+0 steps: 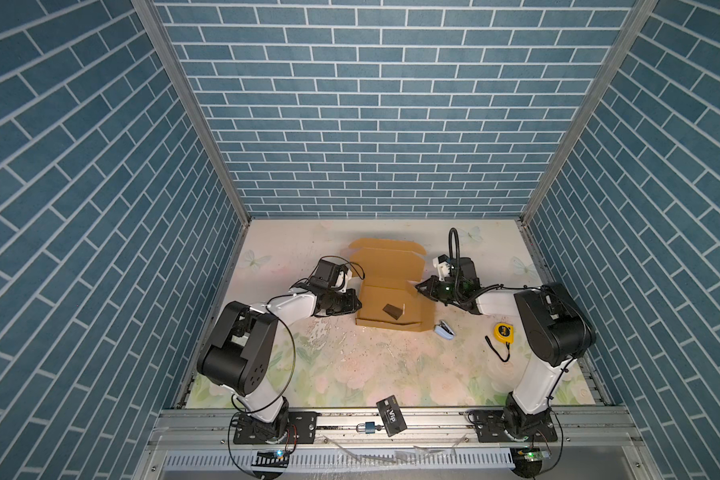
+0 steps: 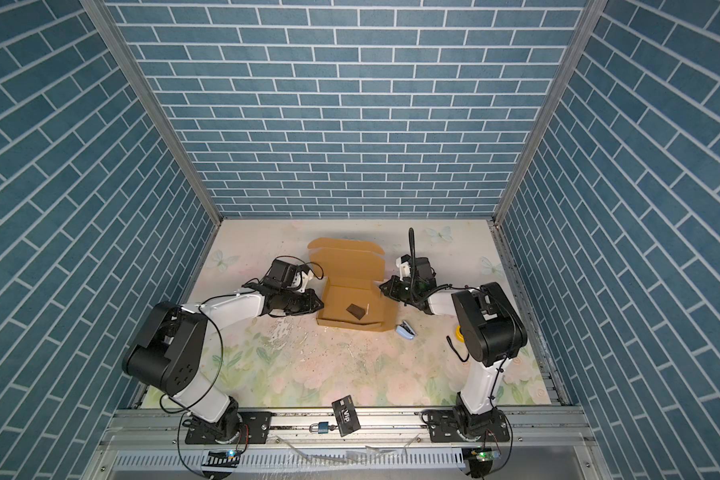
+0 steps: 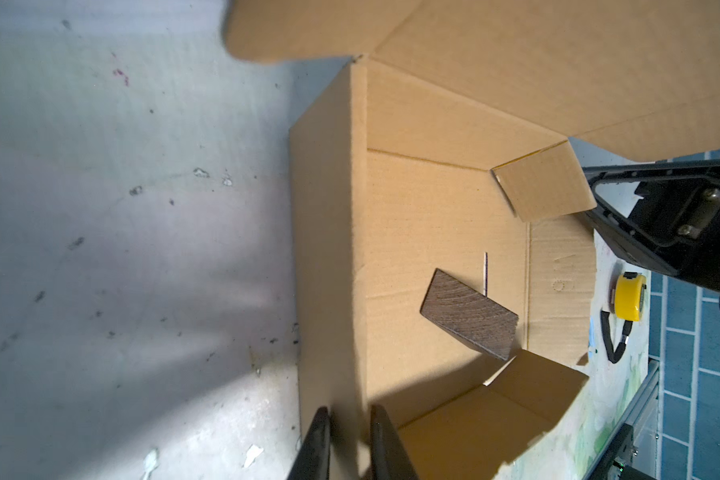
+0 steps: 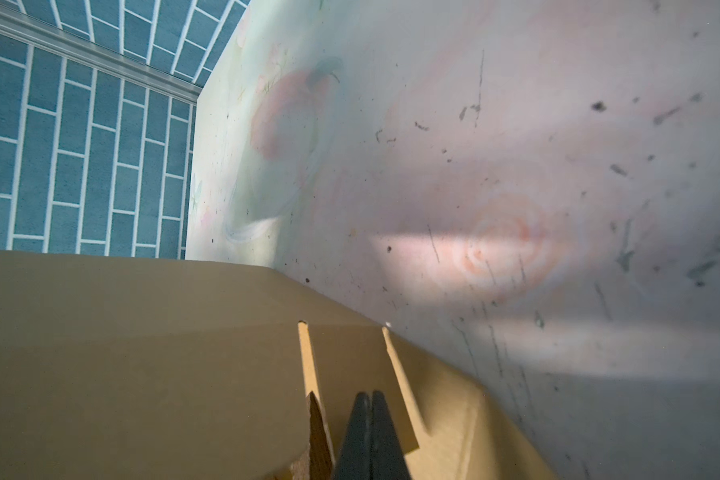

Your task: Fold the paper box

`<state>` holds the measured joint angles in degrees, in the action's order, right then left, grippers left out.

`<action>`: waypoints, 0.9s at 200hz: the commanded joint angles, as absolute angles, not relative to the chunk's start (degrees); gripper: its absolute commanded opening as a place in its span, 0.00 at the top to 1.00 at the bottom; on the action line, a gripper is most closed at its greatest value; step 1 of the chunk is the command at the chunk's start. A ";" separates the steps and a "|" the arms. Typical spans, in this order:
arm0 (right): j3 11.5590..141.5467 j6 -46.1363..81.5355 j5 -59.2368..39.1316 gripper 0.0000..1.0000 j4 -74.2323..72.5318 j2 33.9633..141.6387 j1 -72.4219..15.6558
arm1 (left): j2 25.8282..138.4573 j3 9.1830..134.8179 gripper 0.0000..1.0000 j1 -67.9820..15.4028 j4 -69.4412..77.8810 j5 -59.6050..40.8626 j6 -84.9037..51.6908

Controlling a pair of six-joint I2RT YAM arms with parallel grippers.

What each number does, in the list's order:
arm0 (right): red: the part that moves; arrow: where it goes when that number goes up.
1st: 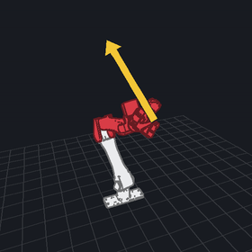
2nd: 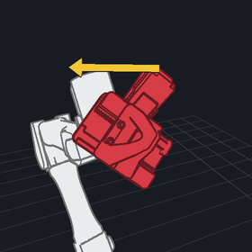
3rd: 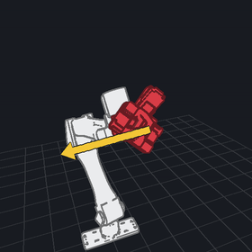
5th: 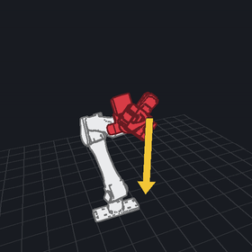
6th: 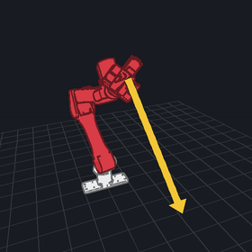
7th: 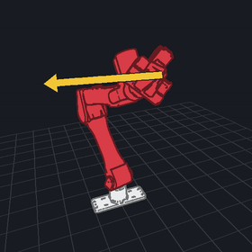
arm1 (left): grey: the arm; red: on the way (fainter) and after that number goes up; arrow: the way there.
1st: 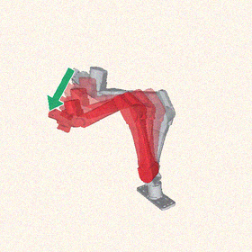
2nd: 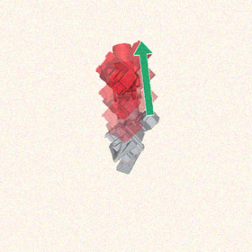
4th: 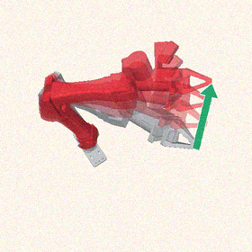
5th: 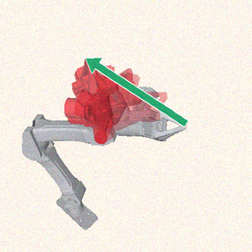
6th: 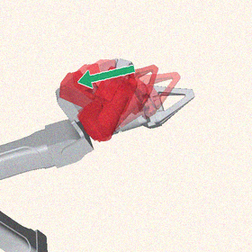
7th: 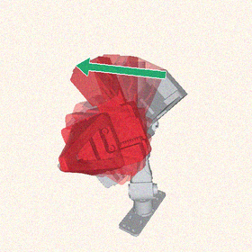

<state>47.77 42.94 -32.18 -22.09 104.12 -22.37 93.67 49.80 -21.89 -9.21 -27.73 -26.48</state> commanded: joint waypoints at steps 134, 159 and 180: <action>47.38 55.00 -31.32 1.00 -36.77 110.30 -26.54 | 93.75 51.36 0.85 -23.74 -10.14 -27.64 -26.98; 46.30 55.66 -30.63 1.00 -39.73 110.60 -26.89 | 93.76 50.75 0.85 -23.89 -9.15 -28.00 -27.41; 46.10 56.30 -30.64 1.00 -39.41 111.71 -26.64 | 93.82 51.12 0.85 -23.91 -10.04 -27.14 -26.74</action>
